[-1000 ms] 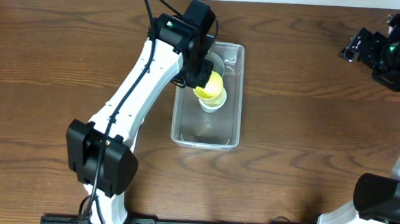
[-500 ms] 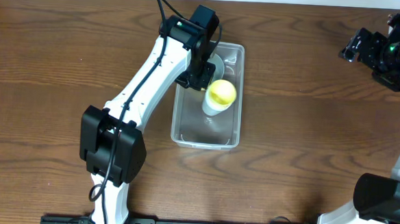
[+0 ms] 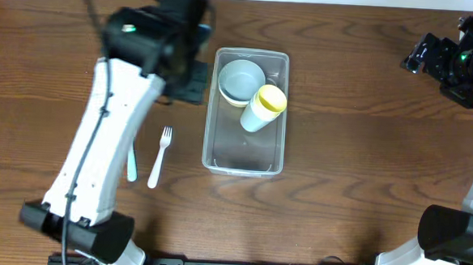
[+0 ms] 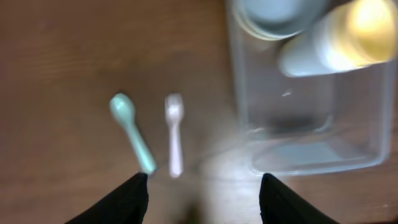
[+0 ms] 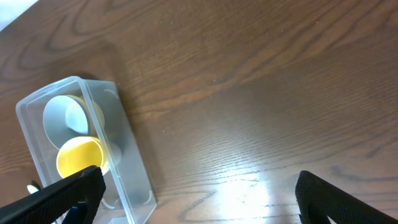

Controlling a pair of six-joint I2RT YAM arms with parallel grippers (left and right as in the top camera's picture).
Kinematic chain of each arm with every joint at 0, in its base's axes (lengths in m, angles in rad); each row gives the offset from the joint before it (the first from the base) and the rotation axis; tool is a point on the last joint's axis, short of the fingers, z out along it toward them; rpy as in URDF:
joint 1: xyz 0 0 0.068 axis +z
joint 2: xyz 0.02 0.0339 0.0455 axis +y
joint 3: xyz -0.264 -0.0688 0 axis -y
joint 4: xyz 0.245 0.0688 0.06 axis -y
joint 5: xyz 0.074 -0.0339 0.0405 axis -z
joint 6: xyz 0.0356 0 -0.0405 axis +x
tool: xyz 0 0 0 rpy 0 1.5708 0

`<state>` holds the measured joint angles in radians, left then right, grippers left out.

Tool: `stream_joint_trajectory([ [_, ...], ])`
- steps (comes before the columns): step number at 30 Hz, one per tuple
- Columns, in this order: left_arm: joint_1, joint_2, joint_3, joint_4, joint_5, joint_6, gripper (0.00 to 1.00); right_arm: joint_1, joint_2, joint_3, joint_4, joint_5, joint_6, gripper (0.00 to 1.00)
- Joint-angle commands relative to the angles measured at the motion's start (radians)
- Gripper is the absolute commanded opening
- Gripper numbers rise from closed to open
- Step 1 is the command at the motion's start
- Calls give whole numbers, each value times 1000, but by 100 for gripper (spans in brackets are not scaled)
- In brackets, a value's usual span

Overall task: Pack container
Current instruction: 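Carry the yellow cup and stack it onto the white cup, then move the left gripper down and grasp the mint-green spoon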

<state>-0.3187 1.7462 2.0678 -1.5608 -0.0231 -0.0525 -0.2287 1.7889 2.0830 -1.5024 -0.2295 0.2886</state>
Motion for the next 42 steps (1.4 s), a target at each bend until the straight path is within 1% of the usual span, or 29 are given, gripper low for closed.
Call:
stream_joint_trajectory([
  [1, 81, 32, -37, -32, -34, -28, 58, -6, 3, -5, -1, -7, 14, 99],
  [4, 154, 32, -128, -23, 20, -43, 58, -6, 3, -5, -1, -7, 14, 99],
  [7, 206, 31, -264, 39, 41, -48, 56, -6, 3, -5, -1, -7, 14, 99],
  [11, 262, 32, -492, 219, 41, -82, 56, -6, 3, -5, -1, -7, 14, 99],
  [15, 328, 31, -706, 385, 47, -92, 56, -6, 3, -5, -1, -7, 14, 99],
  [18, 365, 31, -789, 451, 46, -81, 56, -6, 3, -5, -1, -7, 14, 99],
  [22, 380, 32, -845, 530, 44, -32, 56, -6, 3, -5, -1, -7, 14, 99],
  [27, 383, 32, -920, 644, -10, -31, 56, -6, 3, -5, -1, -7, 14, 99],
  [31, 407, 32, -983, 737, -13, -31, 56, -6, 3, -5, -1, -7, 14, 99],
  [37, 475, 32, -1004, 793, -11, -31, 56, -6, 3, -5, -1, -7, 14, 99],
  [39, 487, 33, -1006, 812, 13, -24, 55, -6, 3, -5, -1, -7, 14, 99],
  [40, 489, 34, -1010, 822, 42, -4, 52, -6, 3, -5, -1, -7, 14, 99],
  [42, 488, 39, -1017, 842, 94, 27, 51, -6, 3, -5, -1, -7, 14, 99],
])
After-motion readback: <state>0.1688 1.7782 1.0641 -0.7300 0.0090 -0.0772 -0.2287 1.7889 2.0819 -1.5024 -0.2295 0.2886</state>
